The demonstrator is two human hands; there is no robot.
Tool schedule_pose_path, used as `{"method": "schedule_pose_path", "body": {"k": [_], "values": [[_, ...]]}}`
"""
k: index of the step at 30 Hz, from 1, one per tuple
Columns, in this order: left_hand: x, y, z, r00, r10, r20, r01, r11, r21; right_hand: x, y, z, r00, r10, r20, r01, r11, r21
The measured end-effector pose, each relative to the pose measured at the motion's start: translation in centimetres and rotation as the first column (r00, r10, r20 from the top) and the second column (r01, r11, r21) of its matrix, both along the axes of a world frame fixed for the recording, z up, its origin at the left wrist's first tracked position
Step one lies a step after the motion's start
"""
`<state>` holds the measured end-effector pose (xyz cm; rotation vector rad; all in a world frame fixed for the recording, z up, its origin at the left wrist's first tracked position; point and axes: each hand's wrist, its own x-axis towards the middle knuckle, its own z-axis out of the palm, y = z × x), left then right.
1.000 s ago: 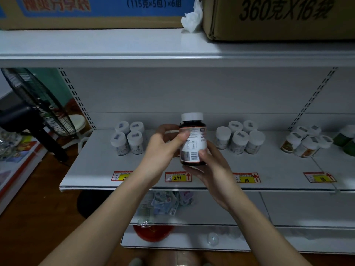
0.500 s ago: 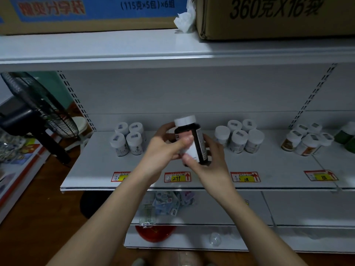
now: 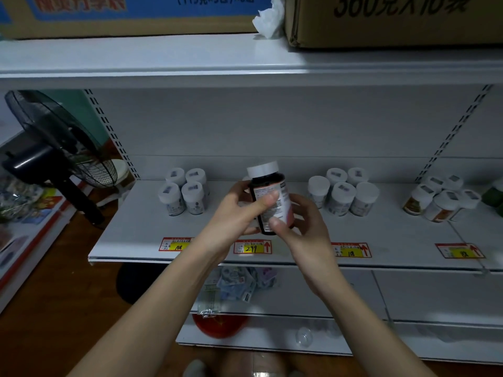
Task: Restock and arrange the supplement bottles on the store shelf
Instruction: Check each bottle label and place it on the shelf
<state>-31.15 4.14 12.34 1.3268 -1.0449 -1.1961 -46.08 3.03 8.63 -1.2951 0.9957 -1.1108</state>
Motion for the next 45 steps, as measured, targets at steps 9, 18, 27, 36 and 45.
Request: {"method": "schedule_pose_path", "body": {"k": [9, 18, 27, 36, 45], "values": [[0.1, 0.2, 0.1, 0.985, 0.084, -0.149, -0.083, 0.996, 0.011, -1.0, -0.5, 0.8, 0.984, 0.123, 0.130, -0.140, 0.981, 0.132], [-0.9, 0.5, 0.4, 0.997, 0.063, -0.038, -0.062, 0.997, 0.039, -1.3, -0.9, 0.6, 0.989, 0.102, 0.107, -0.115, 0.986, 0.120], [-1.0, 0.4, 1.0, 0.998, 0.062, -0.002, -0.062, 0.998, 0.027, -1.6, -1.8, 0.0, 0.987, 0.150, 0.059, -0.154, 0.986, 0.071], [0.4, 0.2, 2.2, 0.994, -0.077, 0.082, 0.083, 0.993, -0.080, -3.0, -2.8, 1.6, 0.961, 0.277, 0.015, -0.274, 0.957, -0.094], [1.2, -0.5, 4.1, 0.952, -0.224, 0.208, 0.273, 0.928, -0.254, -4.0, -4.3, 3.5, 0.958, 0.287, -0.015, -0.283, 0.932, -0.228]]}}
